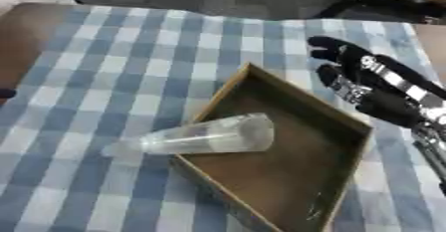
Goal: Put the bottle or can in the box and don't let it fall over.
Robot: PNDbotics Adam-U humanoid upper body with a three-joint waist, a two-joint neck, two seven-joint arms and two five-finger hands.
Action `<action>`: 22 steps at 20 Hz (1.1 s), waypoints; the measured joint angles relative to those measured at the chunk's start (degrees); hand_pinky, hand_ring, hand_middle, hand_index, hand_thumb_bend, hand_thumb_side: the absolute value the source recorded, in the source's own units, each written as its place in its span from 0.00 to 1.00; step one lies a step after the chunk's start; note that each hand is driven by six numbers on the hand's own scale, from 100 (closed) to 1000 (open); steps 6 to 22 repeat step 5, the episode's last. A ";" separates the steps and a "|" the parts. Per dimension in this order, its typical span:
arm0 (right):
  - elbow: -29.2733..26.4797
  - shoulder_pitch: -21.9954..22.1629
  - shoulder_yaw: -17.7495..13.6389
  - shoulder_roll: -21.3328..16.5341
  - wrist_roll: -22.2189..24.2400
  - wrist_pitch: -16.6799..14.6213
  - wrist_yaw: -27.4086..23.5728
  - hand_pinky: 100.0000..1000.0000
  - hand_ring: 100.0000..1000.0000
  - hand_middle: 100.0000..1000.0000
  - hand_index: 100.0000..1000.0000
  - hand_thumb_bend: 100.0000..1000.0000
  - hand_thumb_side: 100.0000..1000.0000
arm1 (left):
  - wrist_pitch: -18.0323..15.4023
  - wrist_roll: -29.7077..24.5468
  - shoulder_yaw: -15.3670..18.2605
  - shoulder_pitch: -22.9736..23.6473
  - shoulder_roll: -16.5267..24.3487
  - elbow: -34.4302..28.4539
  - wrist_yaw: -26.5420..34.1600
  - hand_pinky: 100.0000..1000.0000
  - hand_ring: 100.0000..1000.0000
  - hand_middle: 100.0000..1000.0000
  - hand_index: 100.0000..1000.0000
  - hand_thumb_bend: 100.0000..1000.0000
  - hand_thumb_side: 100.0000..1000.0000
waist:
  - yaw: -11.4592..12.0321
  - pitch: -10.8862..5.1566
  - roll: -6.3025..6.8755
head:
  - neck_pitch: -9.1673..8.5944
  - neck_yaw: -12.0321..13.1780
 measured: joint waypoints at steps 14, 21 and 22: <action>-4.49 4.03 -6.31 -3.13 -4.41 -1.50 -4.33 0.84 0.99 1.00 1.00 0.00 0.65 | -0.10 0.10 0.02 0.07 0.00 -0.20 -0.02 1.00 0.59 0.83 0.92 0.00 0.70 | -0.41 -0.38 0.30 | -0.05 0.69; -4.49 4.03 -6.31 -3.13 -4.41 -1.50 -4.33 0.84 0.99 1.00 1.00 0.00 0.65 | -0.10 0.10 0.02 0.07 0.00 -0.20 -0.02 1.00 0.59 0.83 0.92 0.00 0.70 | -0.41 -0.38 0.30 | -0.05 0.69; -4.49 4.03 -6.31 -3.13 -4.41 -1.50 -4.33 0.84 0.99 1.00 1.00 0.00 0.65 | -0.10 0.10 0.02 0.07 0.00 -0.20 -0.02 1.00 0.59 0.83 0.92 0.00 0.70 | -0.41 -0.38 0.30 | -0.05 0.69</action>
